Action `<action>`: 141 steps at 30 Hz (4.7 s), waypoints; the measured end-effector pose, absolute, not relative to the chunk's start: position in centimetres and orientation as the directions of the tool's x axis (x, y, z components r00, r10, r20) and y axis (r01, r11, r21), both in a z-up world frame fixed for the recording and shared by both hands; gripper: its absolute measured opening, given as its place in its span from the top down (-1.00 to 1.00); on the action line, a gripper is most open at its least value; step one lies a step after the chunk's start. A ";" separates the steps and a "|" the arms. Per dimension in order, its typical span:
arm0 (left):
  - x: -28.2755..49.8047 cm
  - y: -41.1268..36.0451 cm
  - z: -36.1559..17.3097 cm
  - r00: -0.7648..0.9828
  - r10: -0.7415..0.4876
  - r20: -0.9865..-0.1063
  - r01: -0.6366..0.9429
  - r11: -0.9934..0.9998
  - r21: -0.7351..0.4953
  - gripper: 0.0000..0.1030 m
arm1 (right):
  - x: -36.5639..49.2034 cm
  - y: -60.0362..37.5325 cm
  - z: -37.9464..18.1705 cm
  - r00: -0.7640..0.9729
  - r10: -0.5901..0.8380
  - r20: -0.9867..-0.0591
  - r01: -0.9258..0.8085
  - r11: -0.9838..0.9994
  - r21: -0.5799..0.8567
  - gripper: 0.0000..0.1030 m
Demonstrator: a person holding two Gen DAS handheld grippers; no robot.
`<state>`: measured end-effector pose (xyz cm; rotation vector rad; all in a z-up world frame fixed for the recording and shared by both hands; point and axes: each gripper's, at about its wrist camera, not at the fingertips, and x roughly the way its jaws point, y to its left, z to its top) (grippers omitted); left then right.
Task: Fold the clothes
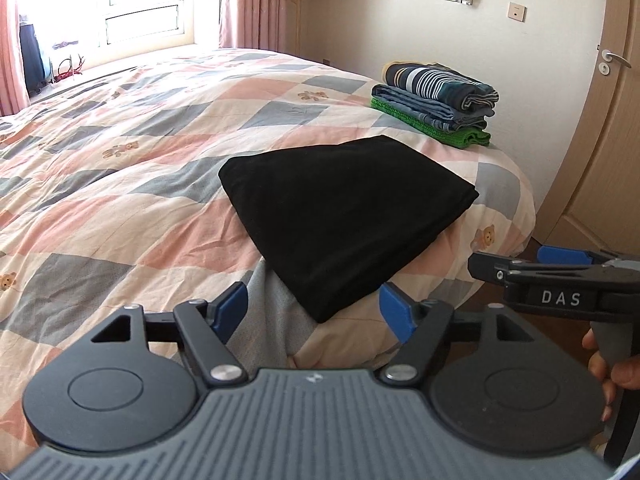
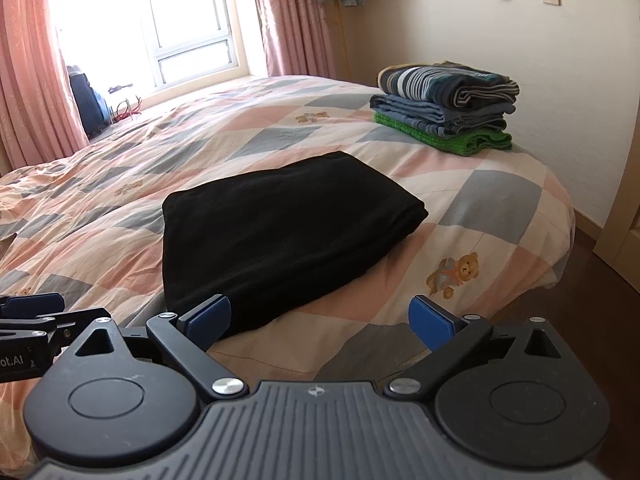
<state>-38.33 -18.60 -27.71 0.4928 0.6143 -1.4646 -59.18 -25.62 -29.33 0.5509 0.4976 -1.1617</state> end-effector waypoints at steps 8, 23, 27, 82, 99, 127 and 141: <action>-37.9 -18.0 -28.5 0.022 -0.737 -0.675 0.996 0.076 -0.051 -0.53 | -58.3 -25.0 -29.9 0.325 -0.690 -0.647 0.939 0.316 0.134 -0.95; -39.0 -17.0 -28.2 0.064 -0.733 -0.677 0.997 0.077 0.011 -0.84 | -58.9 -24.4 -31.0 0.325 -0.674 -0.664 0.941 0.302 0.153 -0.96; -39.5 -16.8 -27.7 0.052 -0.746 -0.663 0.998 0.051 0.021 -0.90 | -59.8 -24.2 -31.0 0.331 -0.679 -0.655 0.941 0.290 0.175 -0.96; -25.0 -36.9 -40.2 -0.488 -0.680 -0.547 0.599 0.195 -0.777 -0.72 | -71.0 -53.3 -37.0 0.786 -0.366 -0.499 0.612 0.339 0.715 -0.95; -24.8 -37.2 -40.9 -0.528 -0.642 -0.556 0.618 0.158 -0.770 -0.42 | -63.4 -60.4 -40.7 0.825 0.092 -0.557 0.476 0.419 0.773 -0.64; -22.1 -43.9 -29.4 -0.646 -0.421 -0.636 0.641 0.152 -0.752 0.30 | -68.4 -54.5 -36.2 0.900 0.017 -0.435 0.432 0.077 0.898 0.18; -23.6 -56.0 -14.0 -0.731 -0.390 -0.560 0.635 -0.088 -0.768 0.30 | -70.9 -51.1 -20.8 0.879 -0.311 -0.361 0.349 -0.096 0.932 0.19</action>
